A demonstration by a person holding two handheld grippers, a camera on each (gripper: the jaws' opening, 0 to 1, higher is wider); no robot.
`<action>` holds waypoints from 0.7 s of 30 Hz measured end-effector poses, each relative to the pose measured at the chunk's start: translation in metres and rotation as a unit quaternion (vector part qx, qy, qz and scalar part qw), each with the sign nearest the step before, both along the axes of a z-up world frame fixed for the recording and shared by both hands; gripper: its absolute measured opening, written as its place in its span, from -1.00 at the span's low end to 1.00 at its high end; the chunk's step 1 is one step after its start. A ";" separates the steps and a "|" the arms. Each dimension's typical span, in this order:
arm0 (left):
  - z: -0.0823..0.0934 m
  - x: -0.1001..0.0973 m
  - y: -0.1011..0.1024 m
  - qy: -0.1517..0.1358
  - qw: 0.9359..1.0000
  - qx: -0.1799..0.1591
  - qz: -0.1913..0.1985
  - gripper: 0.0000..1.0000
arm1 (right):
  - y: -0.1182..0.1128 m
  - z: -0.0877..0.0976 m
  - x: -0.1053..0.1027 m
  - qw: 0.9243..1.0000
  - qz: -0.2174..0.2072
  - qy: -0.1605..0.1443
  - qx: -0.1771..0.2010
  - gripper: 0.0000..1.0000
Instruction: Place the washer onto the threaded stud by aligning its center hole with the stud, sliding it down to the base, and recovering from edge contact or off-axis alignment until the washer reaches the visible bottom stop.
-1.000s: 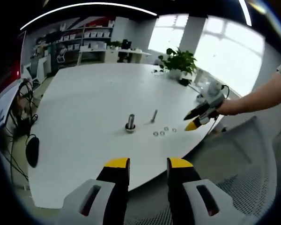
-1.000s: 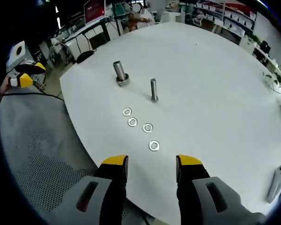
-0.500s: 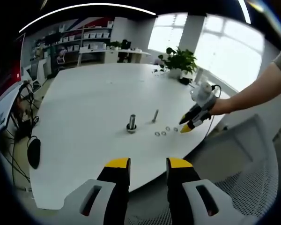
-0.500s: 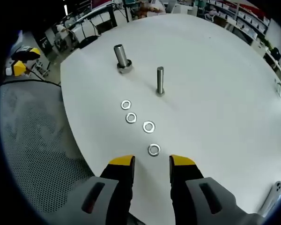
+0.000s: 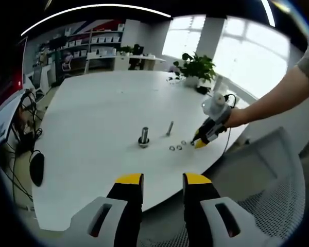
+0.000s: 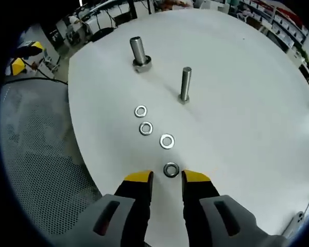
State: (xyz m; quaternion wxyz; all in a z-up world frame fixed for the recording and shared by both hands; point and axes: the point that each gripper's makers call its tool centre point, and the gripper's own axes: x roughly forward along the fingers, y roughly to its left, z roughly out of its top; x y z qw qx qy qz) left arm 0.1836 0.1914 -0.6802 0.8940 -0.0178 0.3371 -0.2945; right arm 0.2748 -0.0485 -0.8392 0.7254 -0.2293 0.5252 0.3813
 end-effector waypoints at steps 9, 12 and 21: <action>-0.004 0.000 0.001 0.006 1.000 0.007 0.000 -0.44 | -0.001 -0.002 0.000 0.996 0.082 -0.022 -0.041 -0.56; -0.005 -0.001 0.001 0.008 1.000 0.008 -0.002 -0.44 | 0.001 -0.003 0.000 0.995 0.085 -0.013 -0.047 -0.56; -0.004 -0.001 0.001 0.008 1.000 0.009 0.000 -0.44 | -0.001 -0.003 0.004 0.989 0.105 0.024 -0.102 -0.65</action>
